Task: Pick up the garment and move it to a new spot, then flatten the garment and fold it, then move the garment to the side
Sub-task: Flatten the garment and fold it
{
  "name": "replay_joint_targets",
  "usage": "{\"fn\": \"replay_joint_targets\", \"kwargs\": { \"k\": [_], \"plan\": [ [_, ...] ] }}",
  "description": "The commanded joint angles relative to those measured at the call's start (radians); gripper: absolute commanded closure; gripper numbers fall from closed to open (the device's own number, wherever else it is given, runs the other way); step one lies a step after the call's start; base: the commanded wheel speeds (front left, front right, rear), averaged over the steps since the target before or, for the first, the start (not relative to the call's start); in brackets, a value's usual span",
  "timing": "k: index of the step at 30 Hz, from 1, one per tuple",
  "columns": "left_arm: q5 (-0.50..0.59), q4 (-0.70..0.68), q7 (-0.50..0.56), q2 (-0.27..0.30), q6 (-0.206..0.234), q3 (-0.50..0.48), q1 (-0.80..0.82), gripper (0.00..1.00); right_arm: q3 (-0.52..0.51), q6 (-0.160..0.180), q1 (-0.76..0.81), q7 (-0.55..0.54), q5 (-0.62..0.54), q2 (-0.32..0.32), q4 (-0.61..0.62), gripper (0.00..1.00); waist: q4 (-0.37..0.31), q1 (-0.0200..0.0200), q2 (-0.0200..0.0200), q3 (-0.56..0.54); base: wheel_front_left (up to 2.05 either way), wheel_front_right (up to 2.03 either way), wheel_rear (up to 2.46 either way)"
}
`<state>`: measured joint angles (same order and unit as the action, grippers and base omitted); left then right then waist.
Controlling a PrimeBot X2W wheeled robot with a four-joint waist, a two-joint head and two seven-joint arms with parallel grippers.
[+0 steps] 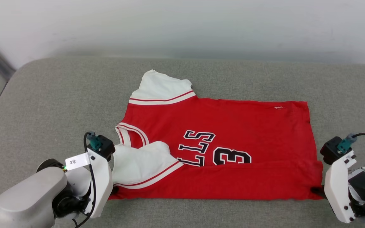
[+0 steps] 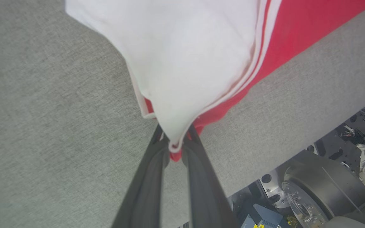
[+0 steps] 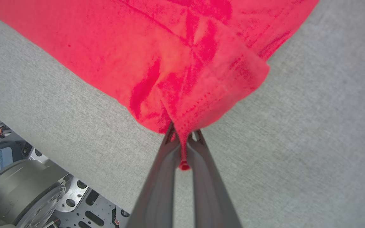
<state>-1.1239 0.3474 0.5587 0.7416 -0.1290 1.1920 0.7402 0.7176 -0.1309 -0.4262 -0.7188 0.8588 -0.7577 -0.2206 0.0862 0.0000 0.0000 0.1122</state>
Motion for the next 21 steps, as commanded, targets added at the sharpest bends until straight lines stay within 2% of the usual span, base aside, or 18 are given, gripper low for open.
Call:
{"fn": "replay_joint_targets", "kwargs": {
  "k": [1, 6, 13, 17, 21],
  "plan": [
    [-0.010, -0.011, -0.006, 0.010, 0.001, 0.003, -0.021, 1.00, 0.002, 0.000, 0.006, 0.014, 0.017, -0.019, 0.016, 1.00, -0.002, 0.0000, 0.0000, -0.033, 0.00, 0.00, 0.00],
    [-0.023, -0.059, -0.014, 0.047, 0.003, 0.012, -0.062, 1.00, 0.006, 0.000, 0.059, 0.028, 0.049, -0.082, 0.064, 1.00, -0.001, 0.0000, 0.0000, -0.063, 0.00, 0.00, 0.00],
    [-0.032, -0.152, -0.029, 0.093, 0.035, 0.020, -0.129, 1.00, -0.018, 0.000, 0.155, 0.038, 0.072, -0.142, 0.120, 1.00, -0.002, 0.0000, 0.0000, -0.076, 0.00, 0.00, 0.00],
    [-0.041, -0.175, -0.038, 0.104, 0.056, 0.026, -0.166, 1.00, -0.036, 0.000, 0.210, 0.034, 0.068, -0.148, 0.129, 1.00, -0.007, 0.0000, 0.0000, -0.064, 0.00, 0.00, 0.00],
    [-0.033, -0.160, -0.057, 0.093, 0.075, 0.032, -0.191, 1.00, -0.038, 0.000, 0.249, 0.027, 0.048, -0.123, 0.108, 1.00, -0.014, 0.0000, 0.0000, -0.036, 0.00, 0.00, 0.00]
  ]
}}
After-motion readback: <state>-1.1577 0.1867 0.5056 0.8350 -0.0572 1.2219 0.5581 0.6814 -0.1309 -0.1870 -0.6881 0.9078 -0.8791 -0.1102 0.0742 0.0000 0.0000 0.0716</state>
